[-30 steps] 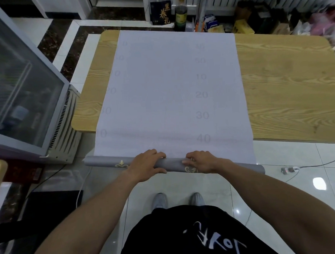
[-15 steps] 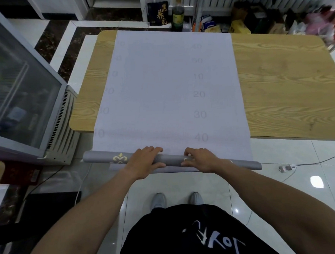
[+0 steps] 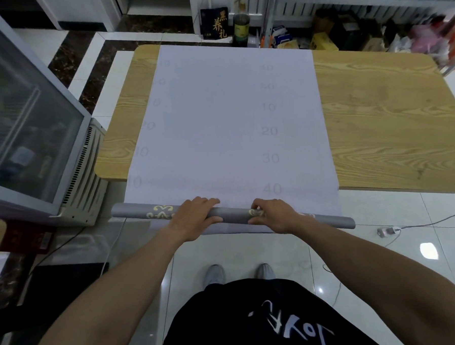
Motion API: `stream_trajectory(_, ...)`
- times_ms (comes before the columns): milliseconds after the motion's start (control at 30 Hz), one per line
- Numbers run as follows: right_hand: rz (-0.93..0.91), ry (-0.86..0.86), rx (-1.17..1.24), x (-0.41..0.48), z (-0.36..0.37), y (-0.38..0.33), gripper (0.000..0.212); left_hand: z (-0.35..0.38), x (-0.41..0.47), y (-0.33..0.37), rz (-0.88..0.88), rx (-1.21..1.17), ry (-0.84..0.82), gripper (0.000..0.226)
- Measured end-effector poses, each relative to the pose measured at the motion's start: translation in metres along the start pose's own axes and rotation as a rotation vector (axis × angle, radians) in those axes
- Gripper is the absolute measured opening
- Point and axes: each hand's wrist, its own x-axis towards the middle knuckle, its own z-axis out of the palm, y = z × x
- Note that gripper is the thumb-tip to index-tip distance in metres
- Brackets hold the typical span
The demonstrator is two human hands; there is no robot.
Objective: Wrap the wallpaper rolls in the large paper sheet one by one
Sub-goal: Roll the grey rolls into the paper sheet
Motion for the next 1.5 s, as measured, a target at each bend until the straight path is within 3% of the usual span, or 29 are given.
stream_trajectory(67, -0.016, -0.005, -0.013, 0.001, -0.004, 0.000, 0.037, 0.001, -0.003, -0.002, 0.017, -0.017, 0.055, 0.053)
stream_trajectory(167, -0.039, -0.054, -0.036, 0.005, -0.012, -0.001, 0.038, 0.000, -0.003, -0.003, 0.035, 0.014, 0.078, 0.037)
stream_trajectory(333, -0.129, 0.013, -0.341, 0.004, -0.013, -0.004, 0.062, -0.002, 0.002, -0.001, 0.019, 0.127, 0.041, 0.033)
stream_trajectory(433, -0.115, 0.078, -0.191, 0.002, -0.010, -0.002, 0.057, -0.006, 0.005, -0.002, -0.005, 0.100, 0.018, 0.034)
stream_trajectory(600, -0.102, 0.070, -0.093, 0.000, -0.013, 0.001, 0.033, -0.007, 0.000, -0.006, 0.010, -0.028, 0.057, 0.055)
stream_trajectory(733, -0.082, 0.000, 0.038, 0.004, -0.025, 0.000, 0.028, -0.009, 0.003, -0.007, 0.047, 0.015, 0.096, 0.034)
stream_trajectory(800, -0.053, -0.018, 0.040, 0.004, -0.030, 0.000, 0.034, -0.012, 0.004, -0.007, 0.043, -0.017, 0.050, 0.029)
stream_trajectory(967, -0.184, 0.066, -0.285, 0.000, -0.022, -0.001, 0.064, -0.018, 0.011, -0.005, 0.014, -0.002, -0.019, 0.025)
stream_trajectory(1133, -0.173, 0.077, -0.276, 0.001, -0.016, 0.000, 0.049, -0.018, 0.013, -0.011, 0.006, -0.068, -0.064, 0.030)
stream_trajectory(1267, -0.130, -0.049, -0.088, 0.005, -0.024, -0.002, 0.029, -0.011, 0.008, -0.013, 0.058, 0.017, 0.119, 0.062)
stream_trajectory(1333, -0.104, -0.129, 0.006, 0.007, -0.029, -0.003, 0.024, -0.009, 0.008, -0.014, 0.093, 0.069, 0.144, 0.057)
stream_trajectory(1400, -0.087, -0.156, -0.007, 0.008, -0.033, -0.007, 0.034, -0.008, 0.011, -0.015, 0.090, 0.085, 0.146, 0.045)
stream_trajectory(1500, -0.135, -0.076, -0.253, 0.010, -0.034, -0.009, 0.064, -0.007, 0.014, -0.013, 0.041, 0.104, 0.101, 0.039)
